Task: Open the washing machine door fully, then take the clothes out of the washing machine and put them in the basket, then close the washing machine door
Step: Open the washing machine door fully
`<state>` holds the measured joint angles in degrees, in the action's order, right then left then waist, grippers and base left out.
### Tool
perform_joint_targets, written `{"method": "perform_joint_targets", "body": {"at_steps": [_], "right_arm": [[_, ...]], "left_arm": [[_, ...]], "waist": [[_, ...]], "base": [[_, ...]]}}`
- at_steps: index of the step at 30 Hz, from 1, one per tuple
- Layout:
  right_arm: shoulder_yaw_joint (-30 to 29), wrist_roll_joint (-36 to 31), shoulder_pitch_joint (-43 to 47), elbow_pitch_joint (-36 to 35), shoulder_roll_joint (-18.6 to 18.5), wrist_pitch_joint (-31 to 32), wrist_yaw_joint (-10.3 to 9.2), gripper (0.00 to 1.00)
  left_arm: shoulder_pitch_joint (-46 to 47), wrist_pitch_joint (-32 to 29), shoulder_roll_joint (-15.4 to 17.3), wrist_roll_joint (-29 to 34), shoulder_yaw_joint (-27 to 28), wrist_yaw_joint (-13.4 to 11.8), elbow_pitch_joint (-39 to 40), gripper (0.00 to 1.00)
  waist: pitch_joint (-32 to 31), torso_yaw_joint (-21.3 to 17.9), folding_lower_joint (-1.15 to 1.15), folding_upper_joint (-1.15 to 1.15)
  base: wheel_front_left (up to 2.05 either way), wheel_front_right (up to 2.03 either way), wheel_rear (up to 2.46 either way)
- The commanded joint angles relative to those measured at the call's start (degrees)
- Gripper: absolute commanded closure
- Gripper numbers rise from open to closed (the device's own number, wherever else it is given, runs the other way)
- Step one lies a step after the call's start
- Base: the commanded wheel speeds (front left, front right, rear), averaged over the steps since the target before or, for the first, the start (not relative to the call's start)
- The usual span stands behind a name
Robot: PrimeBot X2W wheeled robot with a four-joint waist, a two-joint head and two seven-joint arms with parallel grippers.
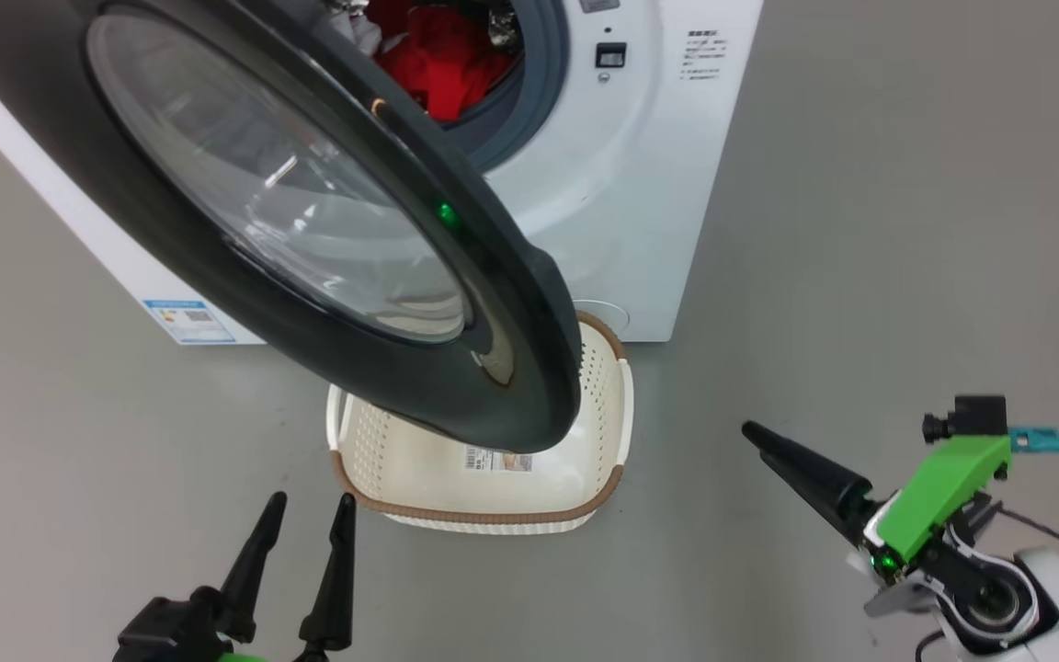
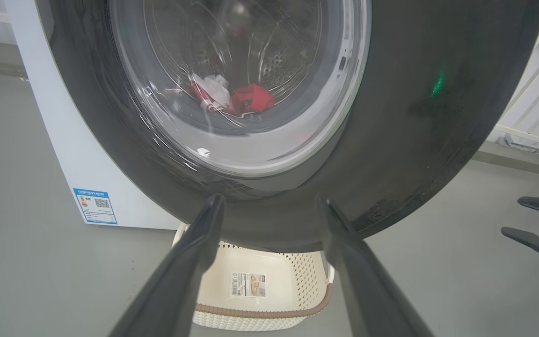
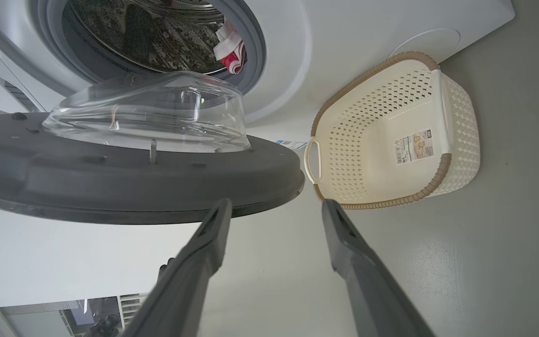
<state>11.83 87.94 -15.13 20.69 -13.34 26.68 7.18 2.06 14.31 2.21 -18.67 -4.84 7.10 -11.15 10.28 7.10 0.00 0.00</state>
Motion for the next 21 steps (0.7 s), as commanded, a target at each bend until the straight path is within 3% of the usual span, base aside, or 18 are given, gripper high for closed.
{"method": "perform_joint_targets", "body": {"at_steps": [1, 10, 21], "right_arm": [[0.65, -0.76, 0.72, -1.29, -0.7, -0.95, 0.31, 0.0], [4.11, -7.58, 4.91, -1.34, -3.6, -10.97, 0.31, 0.0], [13.91, -18.84, 6.47, -0.4, -9.8, -31.69, 0.31, 0.0]], "left_arm": [[0.07, 0.69, 0.66, 0.43, 2.09, 0.29, 1.11, 0.0], [-0.58, 0.69, 0.66, 0.87, 2.72, 0.35, 0.63, 0.0], [-1.15, 0.69, 0.66, 1.21, 3.24, 0.37, 0.29, 0.0]], "waist": [[-0.3, -0.66, 0.0, 0.0], [-0.77, -2.19, 0.0, 0.0], [-1.25, -3.4, 0.0, 0.0]], "base": [[0.0, 0.0, 0.0], [0.0, 0.0, 0.0], [0.0, 0.0, 0.0]]}}
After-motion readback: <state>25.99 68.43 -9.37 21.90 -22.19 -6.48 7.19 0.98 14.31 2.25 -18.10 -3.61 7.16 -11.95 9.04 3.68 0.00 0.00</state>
